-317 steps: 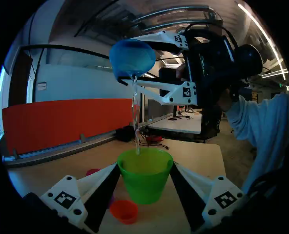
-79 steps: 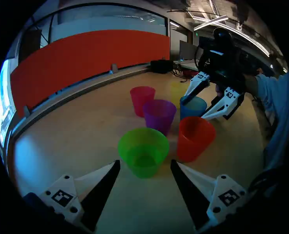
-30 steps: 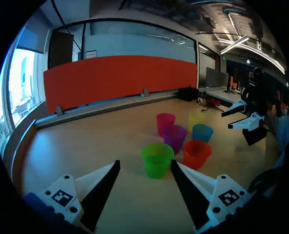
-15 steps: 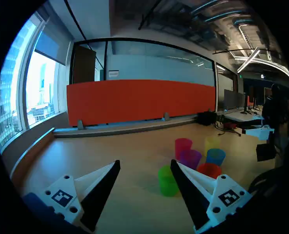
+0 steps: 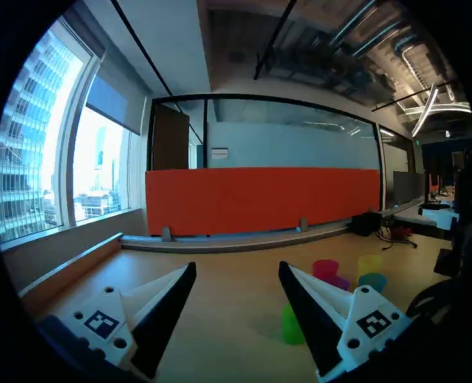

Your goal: Pour water

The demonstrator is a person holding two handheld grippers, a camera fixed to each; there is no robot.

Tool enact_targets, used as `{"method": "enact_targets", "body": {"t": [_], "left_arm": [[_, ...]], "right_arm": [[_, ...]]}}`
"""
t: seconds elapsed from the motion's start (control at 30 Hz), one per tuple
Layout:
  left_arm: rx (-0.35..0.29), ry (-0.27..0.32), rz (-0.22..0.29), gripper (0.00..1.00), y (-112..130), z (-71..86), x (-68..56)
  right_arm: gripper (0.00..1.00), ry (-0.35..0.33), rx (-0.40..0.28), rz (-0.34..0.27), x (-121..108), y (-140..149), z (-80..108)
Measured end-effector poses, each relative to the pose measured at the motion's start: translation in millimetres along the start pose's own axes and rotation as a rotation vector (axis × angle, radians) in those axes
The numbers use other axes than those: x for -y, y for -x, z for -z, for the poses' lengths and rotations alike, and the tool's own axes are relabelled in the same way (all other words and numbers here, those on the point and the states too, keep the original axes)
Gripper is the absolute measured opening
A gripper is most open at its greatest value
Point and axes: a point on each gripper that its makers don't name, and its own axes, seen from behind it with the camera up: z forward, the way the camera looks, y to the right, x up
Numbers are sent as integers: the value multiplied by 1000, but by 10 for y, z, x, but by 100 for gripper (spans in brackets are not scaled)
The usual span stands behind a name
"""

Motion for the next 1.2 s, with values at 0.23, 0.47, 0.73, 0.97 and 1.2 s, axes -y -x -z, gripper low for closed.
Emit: {"method": "enact_targets", "body": {"t": [0.23, 0.47, 0.73, 0.97, 1.2], "left_arm": [[-49, -42, -15, 96, -161, 46, 38], [-76, -63, -14, 96, -218, 57, 37], [-61, -67, -26, 96, -76, 61, 20], [-71, -82, -37, 96, -6, 38, 25], [-72, -121, -26, 96, 124, -2, 98]], "right_arm": [[100, 93, -39, -27, -187, -95, 25], [100, 136, -61, -29, -255, -126, 75], [100, 165, -55, -19, -295, -88, 131], [100, 181, -41, -7, -281, 13, 221], [100, 184, -33, -16, -269, 21, 268]]}}
